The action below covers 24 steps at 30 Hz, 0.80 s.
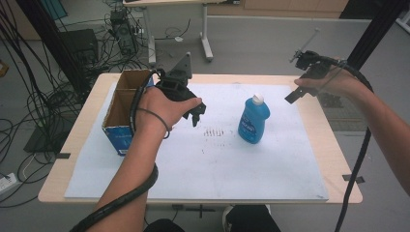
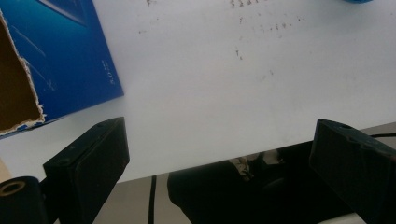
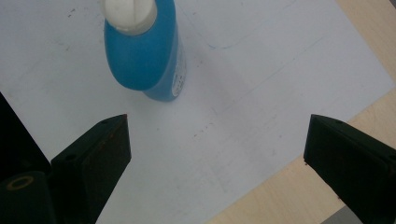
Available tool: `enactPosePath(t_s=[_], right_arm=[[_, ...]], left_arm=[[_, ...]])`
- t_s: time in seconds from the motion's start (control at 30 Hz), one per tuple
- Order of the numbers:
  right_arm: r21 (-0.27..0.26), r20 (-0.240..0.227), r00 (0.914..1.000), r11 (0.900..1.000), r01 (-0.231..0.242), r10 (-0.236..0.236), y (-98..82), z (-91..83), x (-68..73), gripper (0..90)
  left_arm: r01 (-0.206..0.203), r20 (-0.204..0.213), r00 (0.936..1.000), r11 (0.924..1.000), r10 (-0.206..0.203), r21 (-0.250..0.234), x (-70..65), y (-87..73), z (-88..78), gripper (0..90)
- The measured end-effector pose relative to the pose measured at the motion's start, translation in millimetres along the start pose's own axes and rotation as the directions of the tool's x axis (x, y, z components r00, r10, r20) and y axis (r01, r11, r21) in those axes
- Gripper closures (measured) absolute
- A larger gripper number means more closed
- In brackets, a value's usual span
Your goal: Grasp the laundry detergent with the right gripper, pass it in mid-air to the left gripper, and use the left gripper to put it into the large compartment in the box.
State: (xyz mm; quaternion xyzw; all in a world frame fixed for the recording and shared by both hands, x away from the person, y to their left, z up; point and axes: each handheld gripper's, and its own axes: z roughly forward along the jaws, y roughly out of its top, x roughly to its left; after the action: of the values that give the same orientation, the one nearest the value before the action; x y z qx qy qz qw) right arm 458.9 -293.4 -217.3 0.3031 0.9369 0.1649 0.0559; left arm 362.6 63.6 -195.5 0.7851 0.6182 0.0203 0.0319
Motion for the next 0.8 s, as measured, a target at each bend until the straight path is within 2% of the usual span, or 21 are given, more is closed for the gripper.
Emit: enactPosePath(t_s=[0.1,0.37,0.63,0.8], right_arm=[[-0.009,0.002,1.0000,1.000,0.005,-0.005,-8.7,0.1,5.8,6.5],[-0.050,-0.001,0.9998,0.999,-0.019,0.019,-32.7,4.4,14.5,5.2],[-0.091,-0.020,0.9991,0.995,-0.040,0.038,-54.9,17.8,25.8,4.1],[-0.114,-0.027,0.9981,0.992,-0.058,0.055,-66.5,32.6,30.9,3.9]], left_arm=[[0.000,0.002,1.0000,1.0000,0.000,-0.005,0.5,-0.4,0.1,5.2],[-0.006,0.009,0.9999,1.0000,0.006,0.001,0.9,0.7,4.3,5.2],[-0.016,0.006,0.9998,0.9999,0.016,0.000,-2.4,2.6,5.1,5.2],[-0.017,0.007,0.9998,0.9999,0.017,-0.001,-3.1,3.9,6.1,5.2]])
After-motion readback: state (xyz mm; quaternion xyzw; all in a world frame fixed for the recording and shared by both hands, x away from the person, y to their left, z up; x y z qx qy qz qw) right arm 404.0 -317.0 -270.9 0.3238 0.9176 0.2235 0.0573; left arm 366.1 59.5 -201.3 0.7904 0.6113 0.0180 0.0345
